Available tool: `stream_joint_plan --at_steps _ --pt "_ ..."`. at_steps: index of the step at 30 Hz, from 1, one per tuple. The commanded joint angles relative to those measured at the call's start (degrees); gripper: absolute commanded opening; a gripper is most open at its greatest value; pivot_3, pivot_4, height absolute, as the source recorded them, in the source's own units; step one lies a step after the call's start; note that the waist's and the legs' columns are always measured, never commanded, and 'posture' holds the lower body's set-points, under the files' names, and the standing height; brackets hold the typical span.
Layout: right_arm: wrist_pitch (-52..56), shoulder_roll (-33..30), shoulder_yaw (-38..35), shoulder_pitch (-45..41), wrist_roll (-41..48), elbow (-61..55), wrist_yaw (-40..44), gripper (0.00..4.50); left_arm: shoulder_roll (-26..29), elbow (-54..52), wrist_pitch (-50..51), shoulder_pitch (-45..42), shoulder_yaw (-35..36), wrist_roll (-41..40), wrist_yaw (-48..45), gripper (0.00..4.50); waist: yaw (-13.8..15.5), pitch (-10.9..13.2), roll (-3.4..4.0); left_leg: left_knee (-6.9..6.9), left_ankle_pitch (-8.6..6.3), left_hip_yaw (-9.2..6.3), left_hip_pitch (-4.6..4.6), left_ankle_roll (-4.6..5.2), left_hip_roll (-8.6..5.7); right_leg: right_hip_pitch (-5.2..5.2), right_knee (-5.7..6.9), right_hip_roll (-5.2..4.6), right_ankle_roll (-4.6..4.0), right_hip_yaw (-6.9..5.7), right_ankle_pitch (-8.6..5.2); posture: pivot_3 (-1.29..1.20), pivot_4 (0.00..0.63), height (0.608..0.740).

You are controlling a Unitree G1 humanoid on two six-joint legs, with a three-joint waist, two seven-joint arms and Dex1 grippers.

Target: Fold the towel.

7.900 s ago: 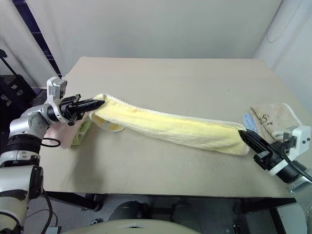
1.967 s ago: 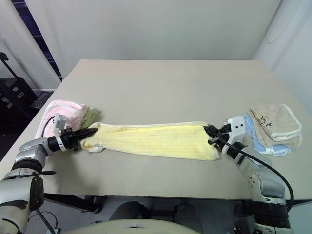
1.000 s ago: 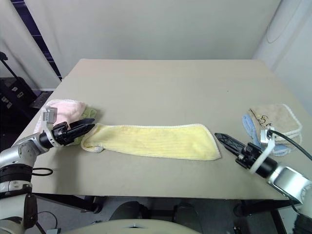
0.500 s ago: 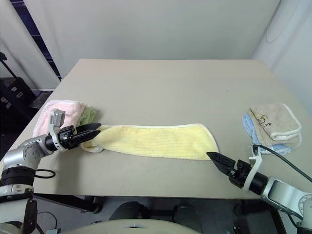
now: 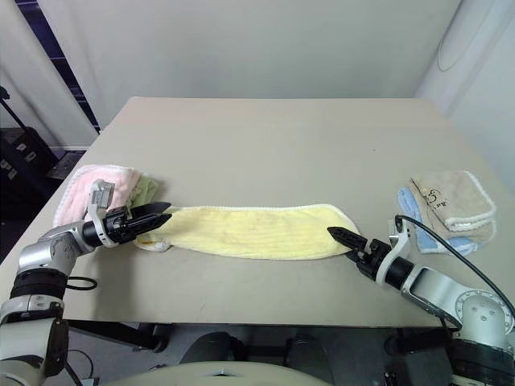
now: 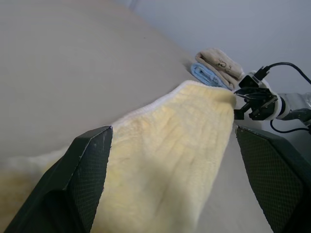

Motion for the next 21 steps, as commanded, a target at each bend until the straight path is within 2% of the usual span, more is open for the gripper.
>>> stream_joint_plan --at_steps 1,6,9,10,17,21 --pt "-1.1 0.4 0.2 -0.9 -1.7 0.5 -0.7 3.19 0.2 0.2 -1.8 -1.3 0.5 0.3 -0.3 4.26 0.0 0.0 0.00 0.00 0.00 0.00 0.00 0.00 0.00 -0.01 0.01 0.01 0.00 0.00 0.00 0.00 0.000 0.740" --pt "-3.2 1.4 -2.3 0.0 -0.8 0.3 -1.9 1.34 0.2 -1.5 -2.1 0.2 1.0 0.0 -0.2 4.26 0.0 0.0 0.01 -0.01 0.00 0.00 -0.01 0.00 0.04 -0.03 0.02 0.03 0.01 0.00 0.00 0.00 0.000 0.740" --pt "-6.1 1.8 -6.4 2.3 0.3 -2.6 0.5 0.22 -0.2 -3.5 -1.7 1.2 1.1 -0.4 0.3 4.26 0.2 0.0 0.01 0.00 0.00 0.00 -0.01 0.00 0.04 -0.01 0.00 0.02 0.01 0.01 0.00 0.00 0.000 0.740" --pt "-6.8 1.8 -8.0 3.7 1.1 -3.9 1.4 0.03 -0.5 -4.2 -1.6 1.3 0.8 -0.4 0.4 4.26 0.3 0.0 0.01 0.00 0.00 0.00 -0.02 0.01 0.03 0.00 -0.03 0.01 0.01 0.01 0.00 0.00 0.000 0.740" --pt "-10.4 2.4 -16.6 13.4 7.6 -11.0 6.5 0.03 -1.5 -4.7 -0.2 -1.3 -0.3 0.1 1.7 4.26 0.3 0.0 0.04 -0.02 0.00 0.00 -0.04 0.01 0.03 -0.02 -0.03 0.01 0.04 0.01 0.00 0.00 0.000 0.740" --pt "-13.5 2.7 -18.5 15.8 9.4 -12.4 7.0 0.03 -1.7 -3.5 -0.2 -3.3 -1.0 0.6 1.3 4.26 0.0 0.0 0.02 -0.02 -0.01 0.00 -0.02 0.01 0.04 -0.01 -0.04 0.05 0.05 0.02 0.00 0.00 0.000 0.740"
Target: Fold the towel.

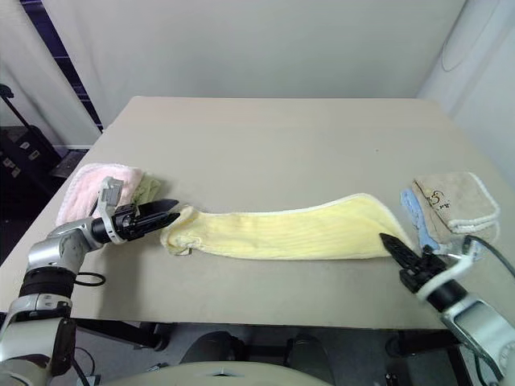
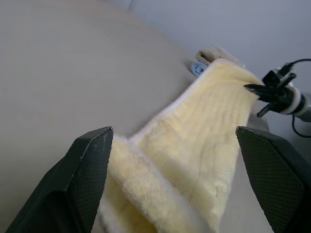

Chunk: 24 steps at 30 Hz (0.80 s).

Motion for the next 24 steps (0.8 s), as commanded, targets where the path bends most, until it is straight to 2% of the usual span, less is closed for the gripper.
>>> stream_joint_plan --at_steps 1,5,15,19,24 --pt "-3.5 0.6 -2.6 0.5 2.5 -2.4 0.7 0.03 0.1 -0.3 0.4 -2.6 -0.4 -0.1 -0.4 4.26 -0.1 0.0 -0.02 0.00 0.00 0.01 0.01 0.00 0.00 0.02 -0.01 0.01 0.00 0.02 0.00 0.00 0.000 0.740" --pt "-5.6 0.9 -3.5 2.3 3.5 -2.9 1.0 0.03 -0.2 0.8 0.2 -3.7 -0.7 0.1 -1.0 4.26 0.0 0.0 0.02 -0.01 0.00 0.00 0.02 0.00 0.00 0.00 0.00 0.02 0.00 0.04 0.00 0.00 0.000 0.740" --pt "-7.3 -1.1 -4.8 6.6 -1.3 0.5 3.4 0.03 -0.3 2.7 -1.4 -3.9 -1.3 1.2 -2.0 4.26 0.1 0.0 0.04 -0.03 0.00 0.00 0.00 0.00 0.00 -0.03 -0.03 0.02 0.00 0.07 -0.03 0.00 0.000 0.740" --pt "-6.9 -3.3 -6.7 7.7 -2.5 3.3 5.4 0.03 0.0 0.9 1.3 -3.8 -1.7 0.6 -2.1 4.26 0.1 0.0 0.04 -0.03 -0.01 0.00 0.01 -0.01 0.00 -0.03 -0.04 0.02 -0.01 0.08 -0.04 0.00 0.000 0.740" --pt "-6.6 -3.9 -4.9 5.7 -3.9 2.1 5.8 0.03 1.3 -5.1 9.1 -3.5 -3.1 -1.2 -3.6 4.26 0.0 0.0 0.05 -0.04 -0.01 0.00 0.00 -0.01 0.00 -0.04 -0.06 0.02 -0.02 0.08 -0.04 0.00 0.000 0.740"
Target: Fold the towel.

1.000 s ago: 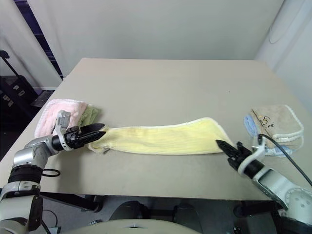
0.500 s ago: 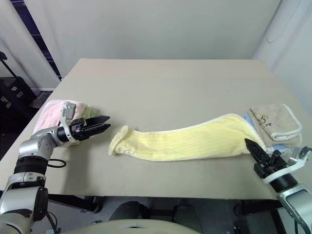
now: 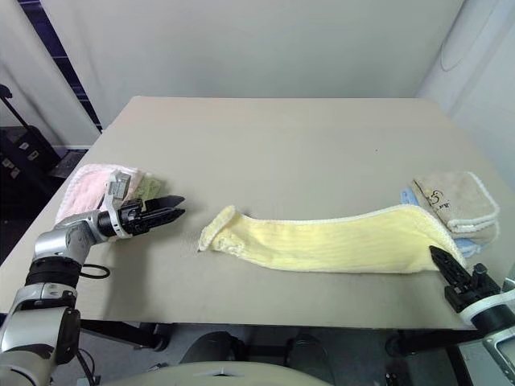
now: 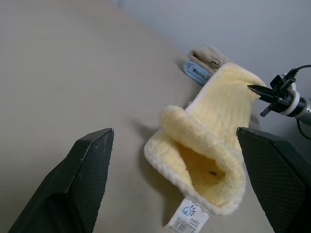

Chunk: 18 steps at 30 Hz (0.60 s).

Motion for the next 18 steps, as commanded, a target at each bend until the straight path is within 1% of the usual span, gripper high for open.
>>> stream_joint_plan --at_steps 1,4,6,8,11,14,16,18 --pt "-0.4 -0.6 0.5 -2.2 -0.9 -2.2 0.8 0.03 1.4 -6.3 4.5 -0.7 -0.8 -2.4 -1.5 4.26 -0.1 0.0 0.01 0.00 0.00 0.00 0.00 0.00 0.00 -0.01 0.00 0.00 0.00 0.01 0.00 0.00 0.000 0.740" --pt "-0.5 0.2 2.7 -4.4 -1.7 -3.4 -0.1 0.03 0.2 -10.1 6.0 -0.6 -1.2 -3.1 -0.7 4.26 -0.1 0.0 0.04 0.00 0.00 0.00 0.00 0.00 0.00 -0.02 -0.01 -0.01 -0.04 0.05 -0.02 0.00 0.000 0.740" --pt "-0.6 0.5 3.8 -5.4 -2.7 -4.0 -0.3 0.03 0.0 -11.9 6.0 -0.2 -2.8 -2.2 -0.4 4.26 0.0 0.0 0.06 0.00 0.00 0.00 0.00 0.00 0.00 -0.02 0.00 -0.01 -0.04 0.06 -0.02 0.00 0.000 0.740" --pt "-0.6 0.7 4.7 -6.4 -3.0 -3.8 0.0 0.03 -0.3 -13.1 2.9 0.1 -4.6 -0.5 -0.4 4.26 0.1 0.0 0.06 -0.01 0.00 0.00 0.00 0.00 0.00 -0.02 0.00 -0.01 -0.03 0.06 -0.01 0.00 0.000 0.740" --pt "-0.5 0.9 6.1 -7.4 -4.4 -3.9 -0.1 0.03 -1.7 -16.3 2.2 -0.4 -5.7 -1.2 0.5 4.26 0.1 0.0 0.04 -0.01 0.00 0.00 -0.04 0.00 0.00 -0.04 -0.01 0.00 -0.02 0.06 -0.01 0.00 0.000 0.740" --pt "-0.6 1.3 7.4 -8.3 -5.4 -4.0 -0.3 0.03 -2.1 -21.1 5.5 -0.9 -7.6 -2.5 0.9 4.26 0.0 0.0 0.03 -0.01 0.00 0.01 -0.05 0.01 -0.01 -0.04 -0.01 0.00 -0.02 0.06 -0.01 0.00 0.000 0.740" --pt "-0.5 1.9 8.5 -8.9 -5.8 -4.5 -0.7 0.03 -1.7 -28.2 11.0 -0.2 -10.7 -4.6 0.8 4.26 0.0 0.0 0.05 -0.01 0.00 0.01 -0.05 0.01 -0.01 -0.04 0.00 0.02 -0.02 0.06 -0.01 0.00 0.000 0.740" --pt "-0.5 2.5 9.3 -9.3 -6.3 -4.9 -1.0 0.03 -1.5 -32.3 15.5 0.2 -12.3 -6.5 1.5 4.26 -0.1 0.0 0.06 -0.01 0.01 0.01 -0.05 0.01 0.00 -0.04 0.00 0.02 -0.02 0.06 -0.01 0.00 0.000 0.740"
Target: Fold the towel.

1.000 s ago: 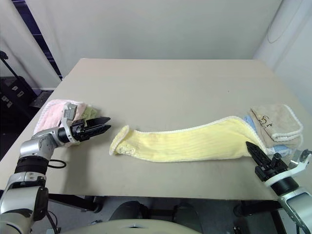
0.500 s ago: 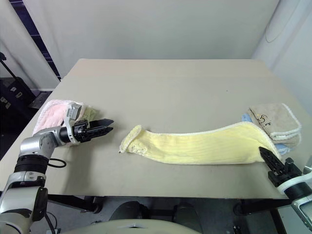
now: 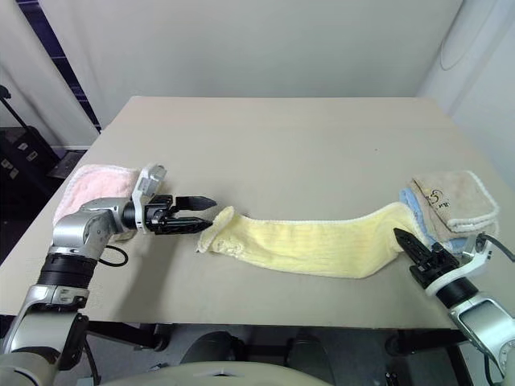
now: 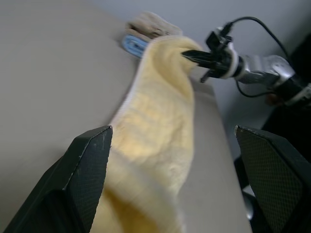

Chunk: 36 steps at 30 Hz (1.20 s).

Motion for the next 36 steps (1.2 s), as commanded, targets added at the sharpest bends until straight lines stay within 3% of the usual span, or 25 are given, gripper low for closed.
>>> stream_joint_plan --at_steps 1,5,12,20,24,33,36 --pt "-0.4 0.8 1.2 -1.4 -0.7 -2.3 -0.2 0.03 0.7 -7.9 6.3 -0.2 -3.7 -3.0 0.9 4.26 -0.1 0.0 0.04 0.00 0.00 0.00 0.01 0.00 0.00 0.00 0.00 0.00 0.00 0.02 0.00 0.00 0.000 0.740" --pt "-0.6 1.2 2.0 -2.0 -1.7 -1.9 -0.2 0.03 0.9 -10.7 10.4 0.7 -8.5 -1.1 5.9 4.26 0.0 0.0 0.24 0.00 0.00 0.00 0.03 0.00 0.00 0.01 0.03 0.05 0.01 0.03 0.00 0.00 0.000 0.740" --pt "-0.6 1.2 1.5 -1.5 -2.3 -1.8 -0.4 0.03 3.0 -13.0 17.2 -0.6 -7.4 -2.5 13.9 4.26 0.0 0.0 0.18 0.01 0.01 0.00 0.03 0.01 0.00 0.00 0.04 0.07 0.05 0.02 0.01 0.00 0.000 0.740" --pt "-1.5 1.7 0.4 -0.3 -4.4 -1.2 -0.5 0.03 15.5 -15.3 29.2 -3.0 -3.0 -9.5 12.3 4.26 0.0 0.0 0.19 0.00 0.01 0.00 0.03 0.01 0.02 -0.05 0.07 0.11 0.03 0.05 -0.01 0.00 0.000 0.740" --pt "-1.5 1.4 -0.4 0.0 -4.5 -1.0 -0.2 0.03 19.2 -14.3 26.6 -1.5 -4.2 -8.2 11.4 4.26 0.1 0.1 0.20 0.00 0.00 0.00 0.03 0.00 -0.01 -0.02 0.01 0.08 -0.01 0.07 -0.03 0.00 0.000 0.740" --pt "-1.4 1.8 -0.3 0.3 -3.9 -2.7 -0.7 0.03 8.2 -10.2 22.4 -3.3 -0.2 -11.2 15.1 4.26 0.1 0.1 0.18 0.00 0.00 0.00 0.03 -0.01 -0.01 0.00 0.01 0.04 -0.06 0.13 -0.05 0.00 0.000 0.740" --pt "-1.4 1.8 0.2 -0.3 -4.5 -1.9 -0.8 0.03 7.2 -5.9 20.0 -4.0 -2.6 -9.1 13.6 4.26 -0.1 0.1 0.20 -0.01 0.01 0.01 0.04 -0.01 -0.01 -0.03 0.03 0.08 0.01 0.13 -0.01 0.00 0.000 0.740"
